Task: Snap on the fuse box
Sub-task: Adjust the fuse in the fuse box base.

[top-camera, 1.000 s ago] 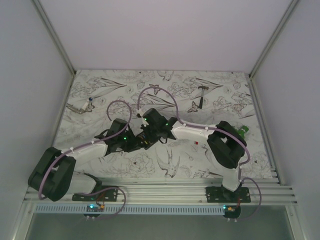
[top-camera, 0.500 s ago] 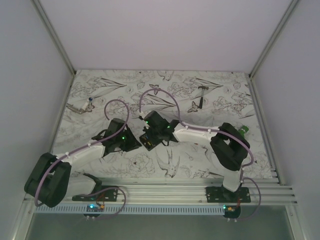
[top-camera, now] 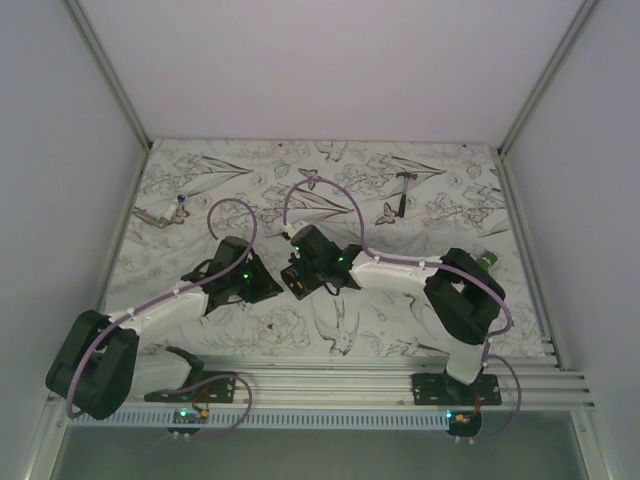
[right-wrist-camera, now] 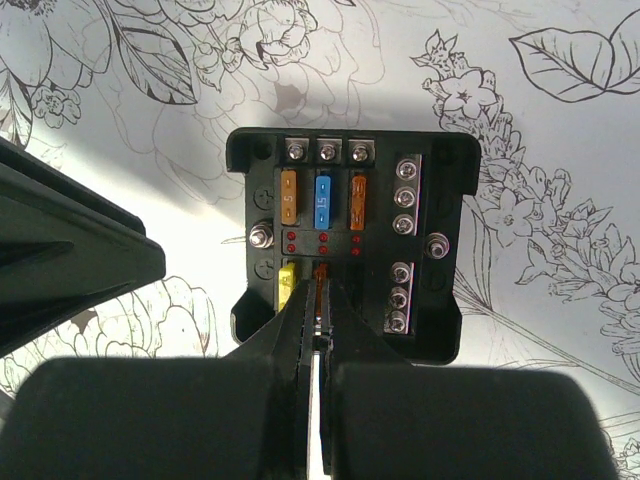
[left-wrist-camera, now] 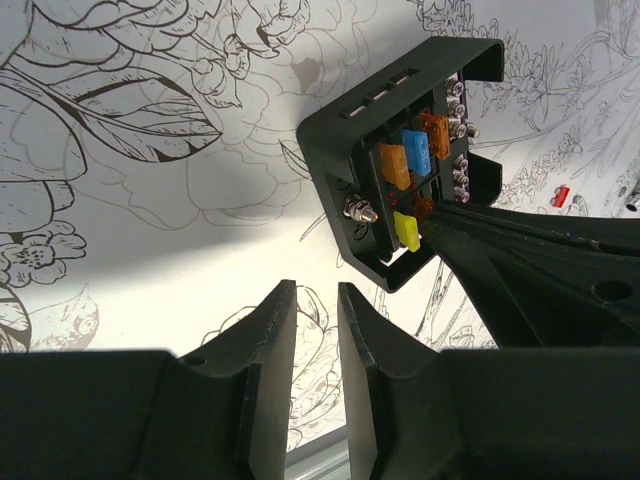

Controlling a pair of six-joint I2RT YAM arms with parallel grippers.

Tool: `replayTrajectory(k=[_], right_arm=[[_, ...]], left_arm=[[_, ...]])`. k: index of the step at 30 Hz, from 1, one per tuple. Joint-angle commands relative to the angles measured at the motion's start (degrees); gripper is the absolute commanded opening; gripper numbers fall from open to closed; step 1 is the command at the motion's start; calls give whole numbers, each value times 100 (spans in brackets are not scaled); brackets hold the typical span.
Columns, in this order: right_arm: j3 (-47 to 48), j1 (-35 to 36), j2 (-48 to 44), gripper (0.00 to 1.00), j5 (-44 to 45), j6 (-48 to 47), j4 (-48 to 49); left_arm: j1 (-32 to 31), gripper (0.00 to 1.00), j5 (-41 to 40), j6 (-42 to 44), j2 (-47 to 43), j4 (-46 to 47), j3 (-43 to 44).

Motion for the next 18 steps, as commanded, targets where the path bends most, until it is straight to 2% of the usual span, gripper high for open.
replayTrajectory(k=[1,4,7,18], right_arm=[[-611,63,856,0,388,-19,-1933],[-373,63,827,2,437,-24,-1836],[-283,63,454,11,325,-91,-1574],[54,63,-551,17,-122,-141,-1019]], left_arm=[[32,26,72,93,-96,-112,-76],[32,26,109,93,-130,-119,-85],[32,26,111,93,-193,-136,-93],[-1,26,94,83,-354,-156,-129]])
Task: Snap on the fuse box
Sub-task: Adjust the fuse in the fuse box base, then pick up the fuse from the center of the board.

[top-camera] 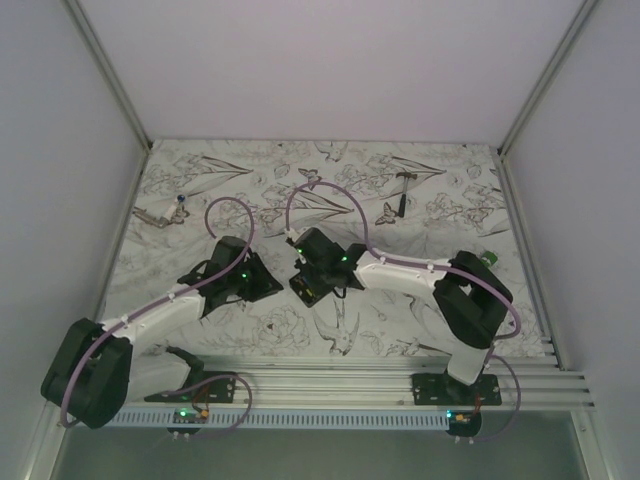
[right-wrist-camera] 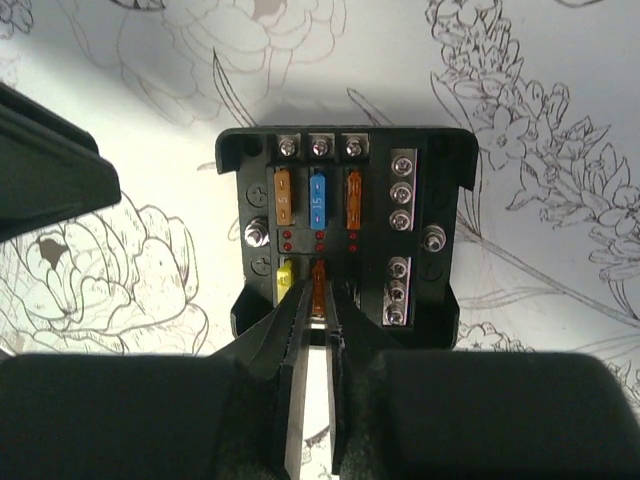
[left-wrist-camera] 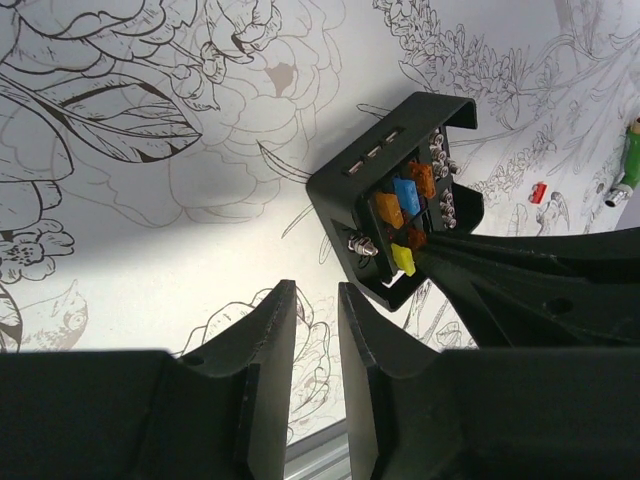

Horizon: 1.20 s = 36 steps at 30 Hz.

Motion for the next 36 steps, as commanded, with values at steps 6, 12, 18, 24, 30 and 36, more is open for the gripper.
replayTrajectory(k=[6,12,18,24,30,36], right_arm=[[2,-78,-487,28,-134,-62,-349],[-449,-460,-858,33,-86,-30,-426],[-1009,-1191,-1424,41,390,-57,-596],[-1589,-2145,-1776,48,763,18,-607],[-1923,-2837,-1784,50,687,114,-461],[-2061,-2879,-1885,48,574,211,-471]], left_arm=[[-62,28,81,117,-61,-169,-59],[-119,36,118,241,42,-201,58],[-360,43,100,378,293,-238,328],[-747,54,-285,572,388,-505,615],[-969,69,-773,754,324,-955,808],[-995,74,-804,752,367,-963,846]])
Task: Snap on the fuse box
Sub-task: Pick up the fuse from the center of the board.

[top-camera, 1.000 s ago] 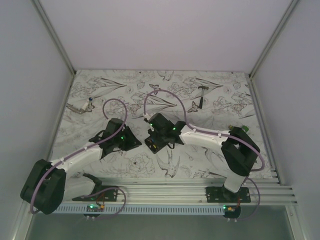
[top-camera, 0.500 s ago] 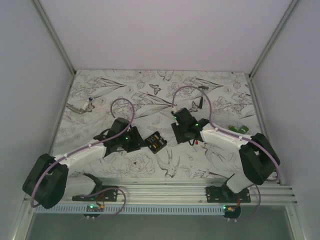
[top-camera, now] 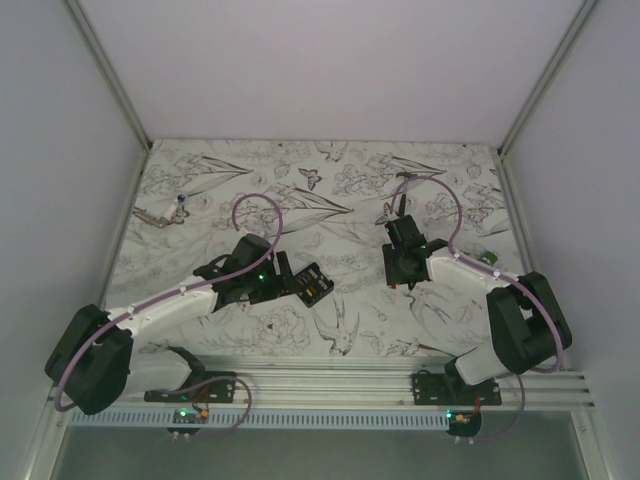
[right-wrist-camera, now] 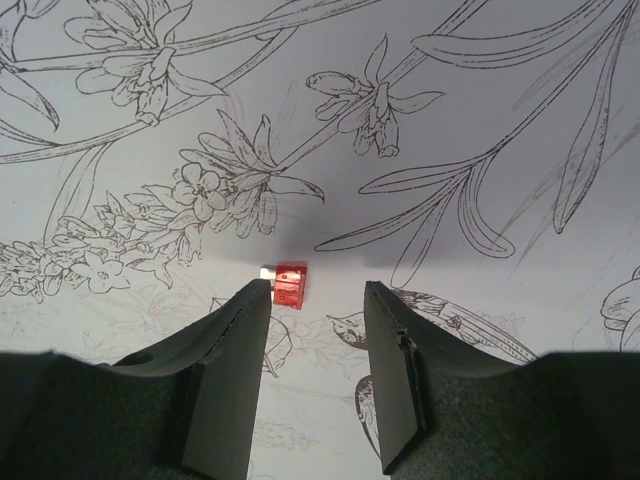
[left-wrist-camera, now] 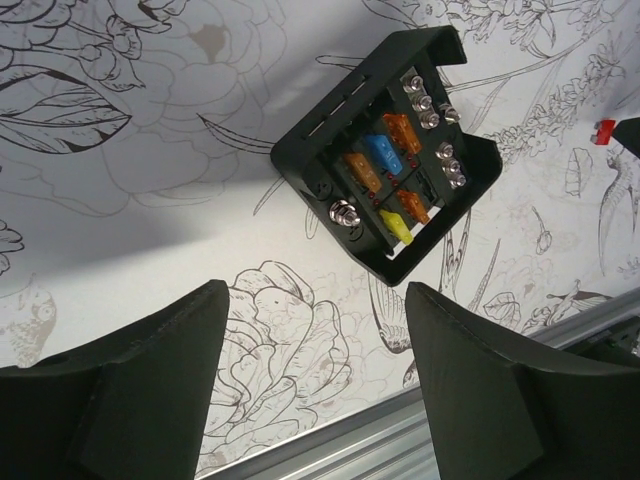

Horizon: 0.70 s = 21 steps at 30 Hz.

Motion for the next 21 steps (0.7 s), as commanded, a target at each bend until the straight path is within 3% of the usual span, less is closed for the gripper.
replayTrajectory(k=[1,10,21], right_arm=[[-86,-20,-197,47,-17,151,68],[-126,-28,-46,34,-287,49,160],[-206,-24,149,25,-802,-25,218]], left_arm=[[-52,75,-168,115,31,-253,139],[-81,76,-171,125,49,-251,144],[-97,80,-143,114,58,-253,169]])
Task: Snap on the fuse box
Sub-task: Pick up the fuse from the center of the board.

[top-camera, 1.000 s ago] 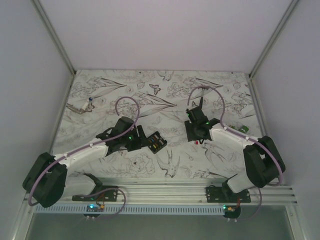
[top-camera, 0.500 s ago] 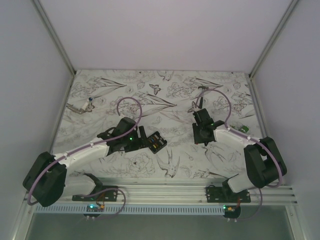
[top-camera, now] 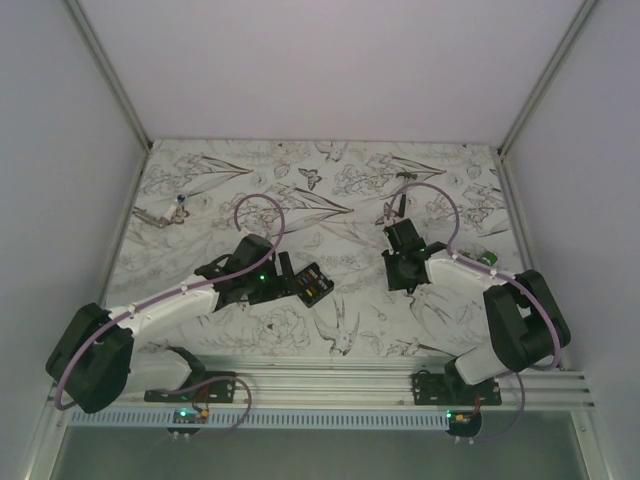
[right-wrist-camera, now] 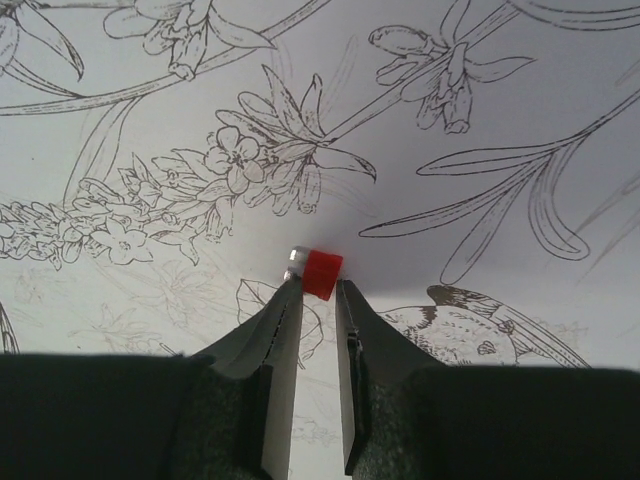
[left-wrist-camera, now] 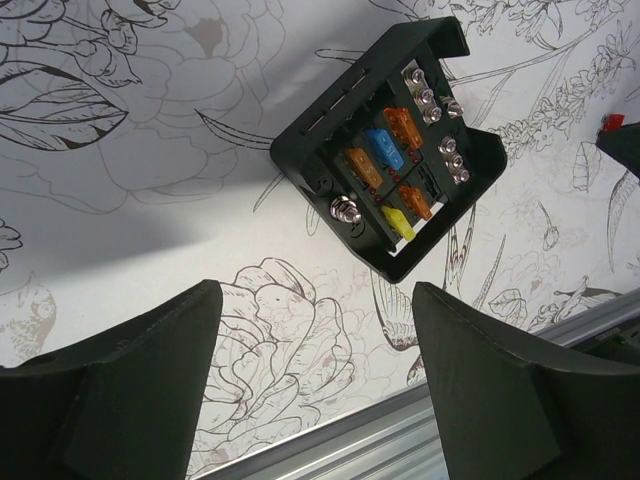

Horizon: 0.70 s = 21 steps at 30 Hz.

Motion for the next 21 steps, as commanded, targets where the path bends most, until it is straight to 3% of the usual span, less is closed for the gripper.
replayTrajectory(k=[1,21], right_arm=[[-22,-9,119,24,-315,-38,114],[631,1376,853,16,-888,-771,8]], left_arm=[[-43,80,-85,59,13,-146,115],[-70,87,-20,72,7,-155,162]])
